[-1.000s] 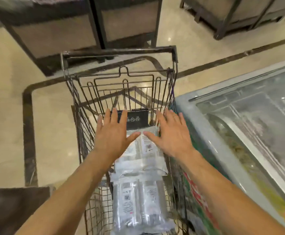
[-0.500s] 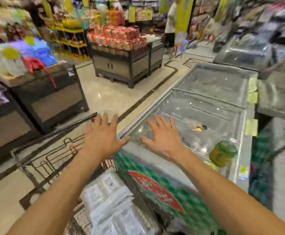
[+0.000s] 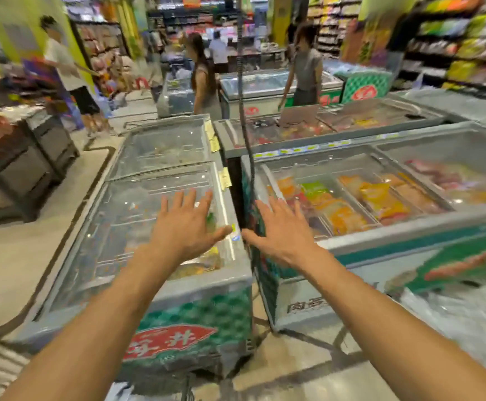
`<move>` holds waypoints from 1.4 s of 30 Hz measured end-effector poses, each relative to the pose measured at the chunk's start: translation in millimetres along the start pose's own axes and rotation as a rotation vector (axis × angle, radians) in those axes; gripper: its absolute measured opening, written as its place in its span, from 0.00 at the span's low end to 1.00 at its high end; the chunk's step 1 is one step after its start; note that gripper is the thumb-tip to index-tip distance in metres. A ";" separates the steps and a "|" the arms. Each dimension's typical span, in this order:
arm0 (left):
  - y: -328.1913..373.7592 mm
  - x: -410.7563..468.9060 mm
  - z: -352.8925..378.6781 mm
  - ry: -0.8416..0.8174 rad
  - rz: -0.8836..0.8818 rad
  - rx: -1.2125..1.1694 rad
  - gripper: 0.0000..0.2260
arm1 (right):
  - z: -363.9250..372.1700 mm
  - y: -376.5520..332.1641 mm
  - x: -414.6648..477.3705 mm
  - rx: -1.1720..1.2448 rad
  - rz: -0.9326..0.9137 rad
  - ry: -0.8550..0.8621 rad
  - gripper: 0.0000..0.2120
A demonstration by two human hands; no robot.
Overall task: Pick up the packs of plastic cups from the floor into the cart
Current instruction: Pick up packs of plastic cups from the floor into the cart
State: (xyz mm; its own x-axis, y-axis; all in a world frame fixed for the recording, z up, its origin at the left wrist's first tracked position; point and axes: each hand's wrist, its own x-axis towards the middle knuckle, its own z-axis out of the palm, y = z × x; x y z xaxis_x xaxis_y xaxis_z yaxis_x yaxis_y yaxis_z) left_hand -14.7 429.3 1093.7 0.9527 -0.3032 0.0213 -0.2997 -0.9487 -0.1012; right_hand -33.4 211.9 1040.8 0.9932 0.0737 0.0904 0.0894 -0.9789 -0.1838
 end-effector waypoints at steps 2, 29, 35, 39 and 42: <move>63.3 17.4 -6.2 0.022 0.114 0.003 0.46 | -9.9 58.0 -27.9 -0.009 0.122 0.029 0.53; 660.7 154.2 127.4 -0.033 0.687 -0.158 0.47 | 36.4 629.0 -295.4 0.035 0.829 0.076 0.53; 724.6 234.2 230.4 -0.053 0.727 -0.122 0.52 | 134.7 699.0 -261.6 0.012 0.876 0.059 0.53; 761.5 280.1 353.5 -0.113 0.765 -0.084 0.52 | 245.0 745.6 -236.3 0.070 0.902 0.045 0.51; 787.9 306.2 454.0 -0.163 0.760 -0.096 0.53 | 344.5 782.7 -224.5 0.097 0.924 0.032 0.50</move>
State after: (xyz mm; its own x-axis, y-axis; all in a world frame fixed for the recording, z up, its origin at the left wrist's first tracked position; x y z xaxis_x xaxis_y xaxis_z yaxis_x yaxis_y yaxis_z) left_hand 64.0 -370.1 569.0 0.4776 -0.8626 -0.1666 -0.8687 -0.4920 0.0569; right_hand -160.5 -505.2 539.5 0.6708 -0.7340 -0.1058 -0.7289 -0.6262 -0.2769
